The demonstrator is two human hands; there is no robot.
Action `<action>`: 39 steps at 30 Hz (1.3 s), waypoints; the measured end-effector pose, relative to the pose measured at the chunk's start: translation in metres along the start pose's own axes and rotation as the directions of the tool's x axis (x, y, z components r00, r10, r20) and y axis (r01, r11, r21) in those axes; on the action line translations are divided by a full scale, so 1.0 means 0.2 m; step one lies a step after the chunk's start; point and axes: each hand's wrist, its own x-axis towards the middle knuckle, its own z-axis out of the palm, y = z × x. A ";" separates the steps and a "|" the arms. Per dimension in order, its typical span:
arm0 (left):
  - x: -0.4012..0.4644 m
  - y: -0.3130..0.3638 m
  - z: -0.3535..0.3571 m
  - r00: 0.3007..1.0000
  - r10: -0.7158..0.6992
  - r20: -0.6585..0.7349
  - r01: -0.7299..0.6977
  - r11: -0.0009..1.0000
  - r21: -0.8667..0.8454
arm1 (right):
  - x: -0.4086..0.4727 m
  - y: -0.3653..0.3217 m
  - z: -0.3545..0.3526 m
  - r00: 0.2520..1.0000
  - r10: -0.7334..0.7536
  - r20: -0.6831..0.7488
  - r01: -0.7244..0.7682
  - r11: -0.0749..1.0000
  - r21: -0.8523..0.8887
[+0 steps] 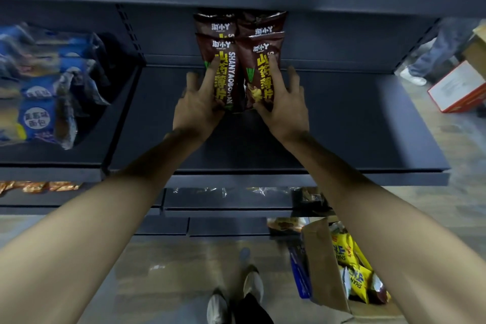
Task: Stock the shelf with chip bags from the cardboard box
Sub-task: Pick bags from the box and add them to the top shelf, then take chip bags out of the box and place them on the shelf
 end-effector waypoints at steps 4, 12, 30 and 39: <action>-0.07 0.02 -0.02 1.000 0.022 -0.004 -0.021 0.994 0.104 | -0.09 -0.02 -0.06 1.000 0.028 0.013 -0.027 0.998 -0.061; -0.22 0.26 0.00 0.935 0.307 0.176 -0.336 0.926 0.170 | -0.49 0.14 -0.41 0.991 0.130 0.041 -0.116 0.963 -0.245; -0.74 1.37 0.82 0.550 0.620 0.559 -0.694 0.712 -0.108 | -1.64 1.07 -0.97 0.688 0.721 -0.077 -0.710 0.648 -0.276; -0.94 1.40 1.36 0.515 0.448 0.731 -0.554 0.824 -0.115 | -1.74 1.54 -0.88 0.629 0.766 0.130 -0.739 0.642 -0.205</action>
